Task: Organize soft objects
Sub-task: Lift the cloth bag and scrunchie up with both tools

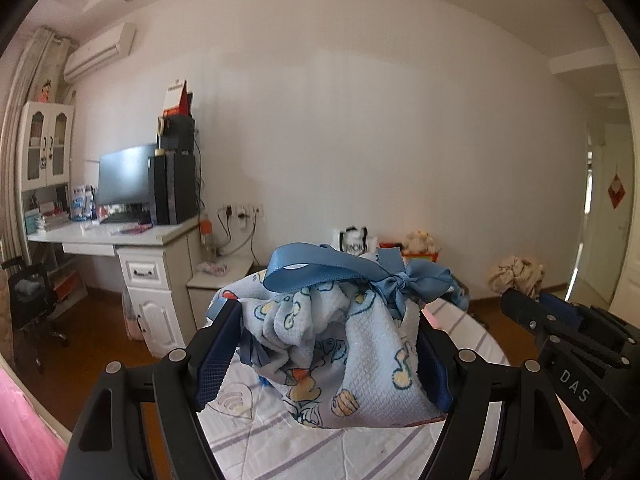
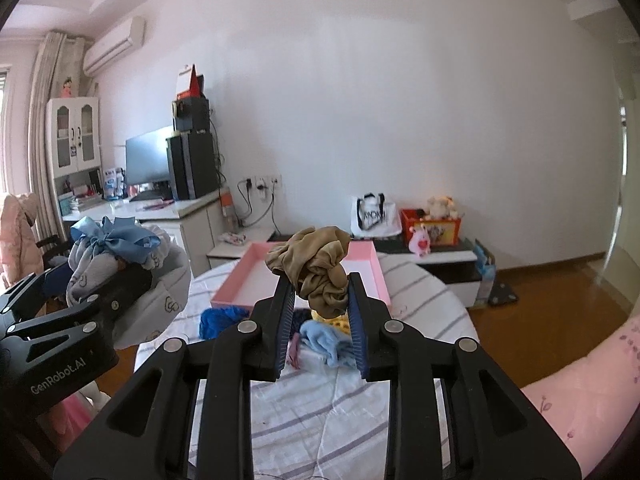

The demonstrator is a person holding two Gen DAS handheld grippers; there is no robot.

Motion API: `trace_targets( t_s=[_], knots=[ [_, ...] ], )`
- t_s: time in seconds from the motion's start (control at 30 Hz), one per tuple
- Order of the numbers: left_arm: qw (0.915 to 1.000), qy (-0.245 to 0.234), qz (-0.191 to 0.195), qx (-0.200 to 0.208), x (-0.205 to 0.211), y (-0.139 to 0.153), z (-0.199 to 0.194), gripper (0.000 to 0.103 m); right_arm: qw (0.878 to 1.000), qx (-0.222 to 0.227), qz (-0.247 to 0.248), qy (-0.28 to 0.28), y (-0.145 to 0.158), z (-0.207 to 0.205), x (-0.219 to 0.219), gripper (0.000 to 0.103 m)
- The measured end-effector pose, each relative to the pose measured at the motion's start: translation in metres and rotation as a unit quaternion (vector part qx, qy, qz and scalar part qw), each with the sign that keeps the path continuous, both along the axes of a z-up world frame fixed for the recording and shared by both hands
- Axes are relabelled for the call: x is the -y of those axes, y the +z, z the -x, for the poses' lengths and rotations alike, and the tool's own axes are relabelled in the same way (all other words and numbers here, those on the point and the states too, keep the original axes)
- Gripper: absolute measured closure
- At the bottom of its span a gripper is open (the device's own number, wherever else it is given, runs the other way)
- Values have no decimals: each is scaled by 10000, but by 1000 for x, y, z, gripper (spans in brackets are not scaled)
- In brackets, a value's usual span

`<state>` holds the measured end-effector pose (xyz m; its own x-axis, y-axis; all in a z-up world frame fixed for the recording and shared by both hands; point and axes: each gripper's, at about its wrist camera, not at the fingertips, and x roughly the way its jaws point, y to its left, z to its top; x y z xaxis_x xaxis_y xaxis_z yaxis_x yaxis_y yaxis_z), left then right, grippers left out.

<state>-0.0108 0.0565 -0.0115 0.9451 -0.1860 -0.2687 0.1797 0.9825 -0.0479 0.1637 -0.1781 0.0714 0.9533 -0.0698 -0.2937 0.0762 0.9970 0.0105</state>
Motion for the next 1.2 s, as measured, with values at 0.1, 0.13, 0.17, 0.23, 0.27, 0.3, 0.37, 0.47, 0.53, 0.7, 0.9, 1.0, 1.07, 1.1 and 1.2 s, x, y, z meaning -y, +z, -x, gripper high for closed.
trace_targets(
  t_s=[0.1,0.13,0.17,0.23,0.27,0.3,0.37,0.47,0.53,0.7,0.9,1.0,1.07,1.1,1.2],
  knots=[
    [9999,75,-31,145,-3,-4,15,28,9999,121,42,32,5,5,-5,78],
    [9998,100,-36,191,-4,-7,21,28,9999,157,58,39,6,7,-7,77],
    [9997,106,-41,221,-1,-10,26,28,9998,182,71,46,6,8,-8,77],
    [9996,93,-37,251,3,-15,28,28,9996,240,98,58,8,12,-10,77],
    [9996,81,-29,269,3,-17,30,28,9995,269,116,73,9,14,-11,77],
    [9996,78,-23,280,5,-17,28,28,9995,294,121,83,10,16,-13,77],
    [9995,77,-12,318,4,-22,34,28,9994,316,131,86,11,18,-13,77],
    [9994,78,-4,346,2,-28,39,28,9994,311,146,61,11,20,-13,77],
    [9994,94,-11,333,2,-30,37,28,9995,296,139,52,10,20,-11,77],
    [9995,134,-22,272,3,-34,33,28,9995,273,183,27,9,18,-11,77],
    [9996,122,-55,234,8,-32,30,28,9995,255,200,-6,9,15,-11,77],
    [9997,118,-48,227,9,-28,27,28,9995,229,192,-21,8,13,-10,77],
    [9997,118,-54,223,10,-27,27,28,9996,216,200,-33,8,12,-10,77],
    [9997,118,-58,217,10,-28,26,28,9996,207,200,-36,7,12,-10,77],
    [9998,122,-45,179,13,-12,18,28,9996,184,190,-34,6,10,-10,77]
  ],
)
